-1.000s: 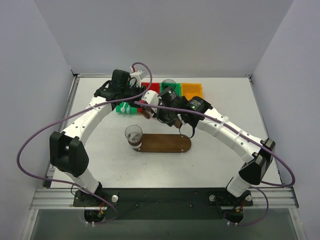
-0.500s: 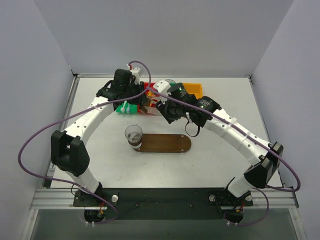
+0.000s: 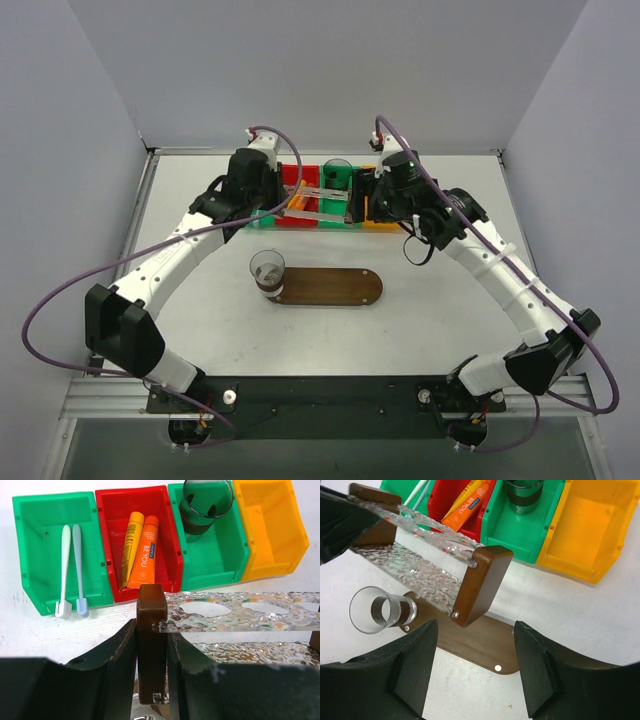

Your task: Prepare toiletry sets of a toothbrush and toothpaste on the tray

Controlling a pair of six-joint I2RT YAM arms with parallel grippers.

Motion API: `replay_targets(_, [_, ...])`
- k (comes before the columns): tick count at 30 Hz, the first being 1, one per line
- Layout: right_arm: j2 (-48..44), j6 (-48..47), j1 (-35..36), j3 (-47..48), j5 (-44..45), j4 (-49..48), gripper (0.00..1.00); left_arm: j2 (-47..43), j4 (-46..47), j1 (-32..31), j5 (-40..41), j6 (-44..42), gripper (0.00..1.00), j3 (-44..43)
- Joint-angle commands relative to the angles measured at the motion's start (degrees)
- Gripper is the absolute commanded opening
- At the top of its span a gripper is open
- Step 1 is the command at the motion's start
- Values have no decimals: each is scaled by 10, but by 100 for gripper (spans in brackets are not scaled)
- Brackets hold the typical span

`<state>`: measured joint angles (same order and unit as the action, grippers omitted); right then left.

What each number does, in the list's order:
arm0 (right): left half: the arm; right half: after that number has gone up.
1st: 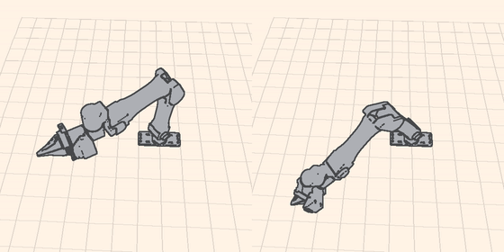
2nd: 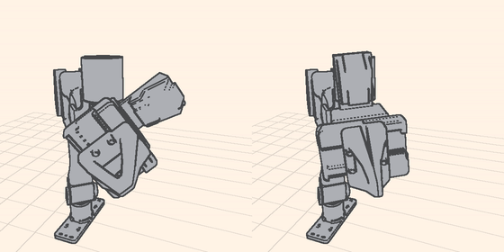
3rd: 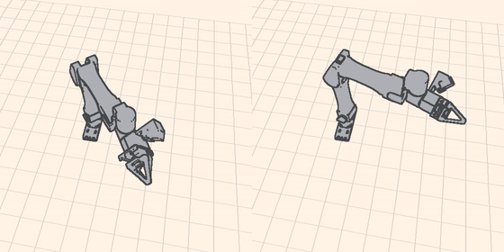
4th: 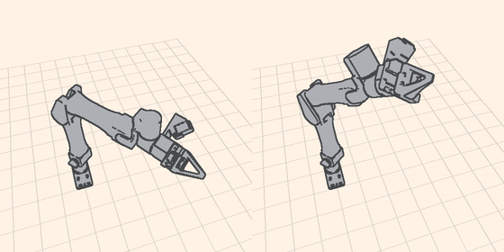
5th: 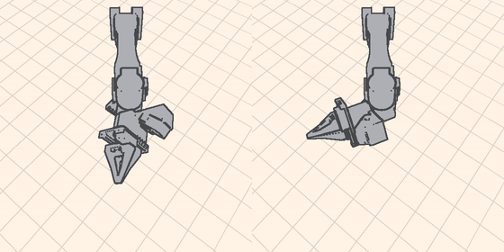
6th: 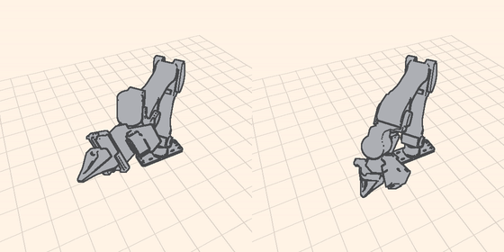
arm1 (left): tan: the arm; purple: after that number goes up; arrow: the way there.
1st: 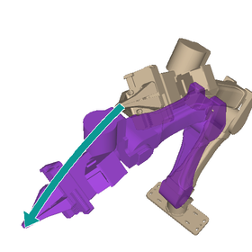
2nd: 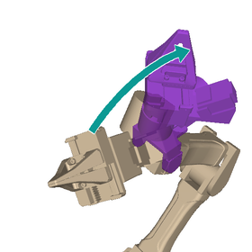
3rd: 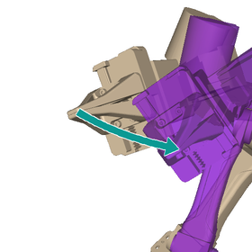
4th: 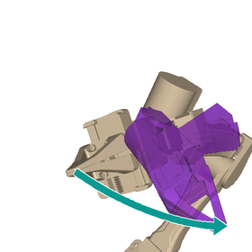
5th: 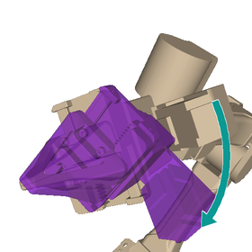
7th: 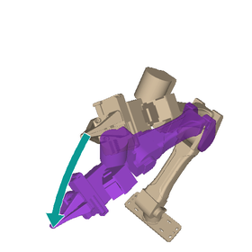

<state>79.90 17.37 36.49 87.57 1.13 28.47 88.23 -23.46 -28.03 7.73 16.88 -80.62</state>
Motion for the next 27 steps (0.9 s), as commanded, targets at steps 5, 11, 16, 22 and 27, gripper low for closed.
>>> replay_targets(5, [40, 104, -8, 30, 11, -1, 58, -96, 136, -54, 82, -40, 0, 58])
replay_targets(11, [-6, 196, -80, 7, -97, -1, 58, -134, 196, -68, 113, -98, 0, 113])
replay_targets(16, [-10, 261, -156, -5, -226, 28, 57, -154, 271, -87, 92, -158, 0, 141])
replay_targets(22, [10, 290, -186, 1, -279, 64, 57, -167, 322, -115, 92, -211, 0, 169])
replay_targets(27, [58, 280, -189, 24, -346, 134, 55, -171, 356, -141, 106, -264, 0, 181])
